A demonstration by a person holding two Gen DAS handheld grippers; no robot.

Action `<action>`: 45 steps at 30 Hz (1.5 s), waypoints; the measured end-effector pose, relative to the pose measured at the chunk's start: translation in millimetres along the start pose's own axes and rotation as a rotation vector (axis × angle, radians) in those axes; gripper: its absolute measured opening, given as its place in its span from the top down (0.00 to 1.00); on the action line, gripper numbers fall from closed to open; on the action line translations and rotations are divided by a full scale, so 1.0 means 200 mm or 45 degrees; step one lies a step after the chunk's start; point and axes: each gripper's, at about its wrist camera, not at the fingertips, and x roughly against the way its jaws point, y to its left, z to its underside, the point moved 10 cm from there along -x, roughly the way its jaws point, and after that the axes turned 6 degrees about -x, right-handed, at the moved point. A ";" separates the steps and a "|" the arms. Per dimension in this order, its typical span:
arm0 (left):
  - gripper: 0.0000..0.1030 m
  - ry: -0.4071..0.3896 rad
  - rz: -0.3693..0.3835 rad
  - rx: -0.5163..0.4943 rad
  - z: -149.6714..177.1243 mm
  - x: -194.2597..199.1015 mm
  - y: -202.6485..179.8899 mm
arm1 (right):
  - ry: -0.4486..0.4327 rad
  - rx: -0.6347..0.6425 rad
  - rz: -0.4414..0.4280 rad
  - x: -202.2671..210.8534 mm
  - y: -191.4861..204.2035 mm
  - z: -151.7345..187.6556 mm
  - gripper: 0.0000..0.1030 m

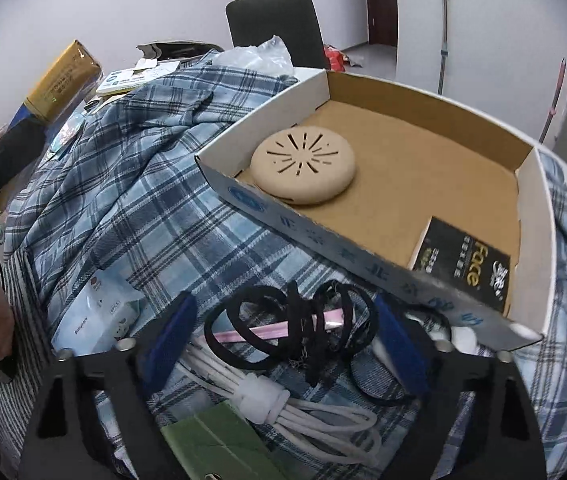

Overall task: Organize soft objects
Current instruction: 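Lift the cigarette pack with the left gripper while the right gripper grasps the black hair ties, then place cigarette pack and hair ties into the white box, opening both grippers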

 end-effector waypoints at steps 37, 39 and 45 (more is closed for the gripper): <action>0.46 -0.471 -0.126 -0.193 -0.62 0.49 -0.16 | -0.798 -0.056 0.283 1.12 0.07 -0.34 0.87; 0.46 -0.521 -0.115 -0.179 -0.73 0.52 -0.17 | -0.859 -0.100 0.303 1.19 0.05 -0.41 0.87; 0.46 -0.608 -0.116 -0.078 -0.96 0.50 -0.18 | -1.048 -0.170 0.424 1.38 0.00 -0.63 0.86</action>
